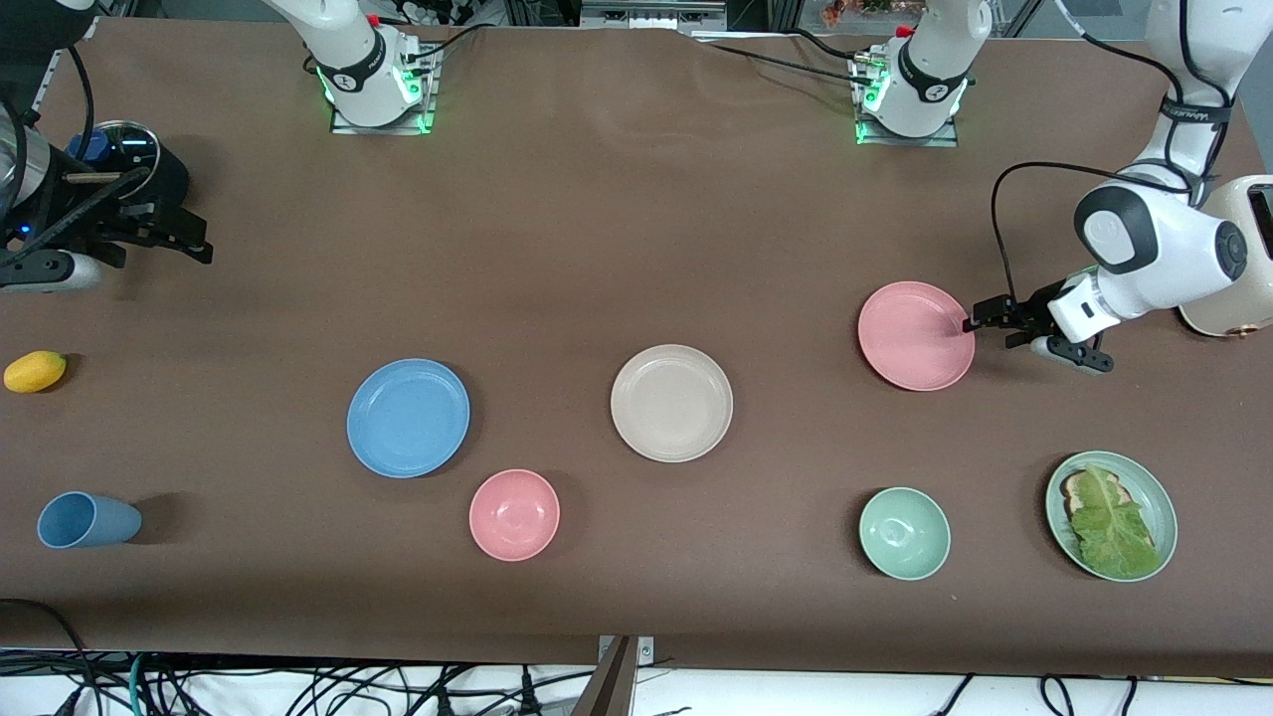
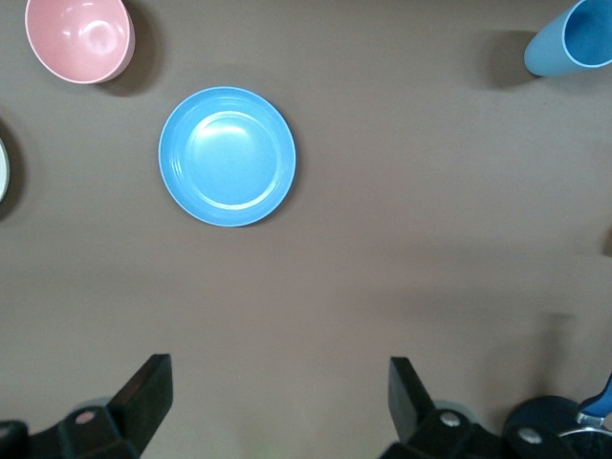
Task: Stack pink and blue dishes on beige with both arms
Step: 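Close the left gripper on the pink plate rim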
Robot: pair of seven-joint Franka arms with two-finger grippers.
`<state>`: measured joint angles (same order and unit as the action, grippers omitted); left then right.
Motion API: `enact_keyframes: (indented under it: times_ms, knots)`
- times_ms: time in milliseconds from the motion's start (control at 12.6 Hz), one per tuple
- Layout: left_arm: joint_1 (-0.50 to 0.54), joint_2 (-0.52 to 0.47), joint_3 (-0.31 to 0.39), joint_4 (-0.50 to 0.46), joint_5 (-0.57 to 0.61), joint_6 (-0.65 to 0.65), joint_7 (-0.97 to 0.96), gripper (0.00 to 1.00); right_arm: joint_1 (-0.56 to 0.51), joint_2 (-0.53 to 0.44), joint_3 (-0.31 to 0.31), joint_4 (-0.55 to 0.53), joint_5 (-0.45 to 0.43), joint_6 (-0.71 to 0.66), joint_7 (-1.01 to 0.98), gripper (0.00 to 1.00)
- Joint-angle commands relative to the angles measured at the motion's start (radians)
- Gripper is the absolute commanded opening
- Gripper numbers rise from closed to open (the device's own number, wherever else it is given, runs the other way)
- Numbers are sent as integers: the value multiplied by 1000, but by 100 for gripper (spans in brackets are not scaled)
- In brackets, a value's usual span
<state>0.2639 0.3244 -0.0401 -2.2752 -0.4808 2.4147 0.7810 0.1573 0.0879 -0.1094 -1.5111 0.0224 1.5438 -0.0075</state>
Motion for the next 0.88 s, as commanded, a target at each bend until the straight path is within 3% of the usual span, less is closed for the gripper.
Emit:
enact_keyframes:
  times_ms: [0, 796]
  knots:
    - [3, 19, -6, 9, -47, 17, 47, 100, -5, 3, 4, 9, -4, -14, 6, 100]
    - [-31, 56, -12, 19, -108, 44, 87, 96, -5, 1, 7, 12, -2, -8, 6, 100]
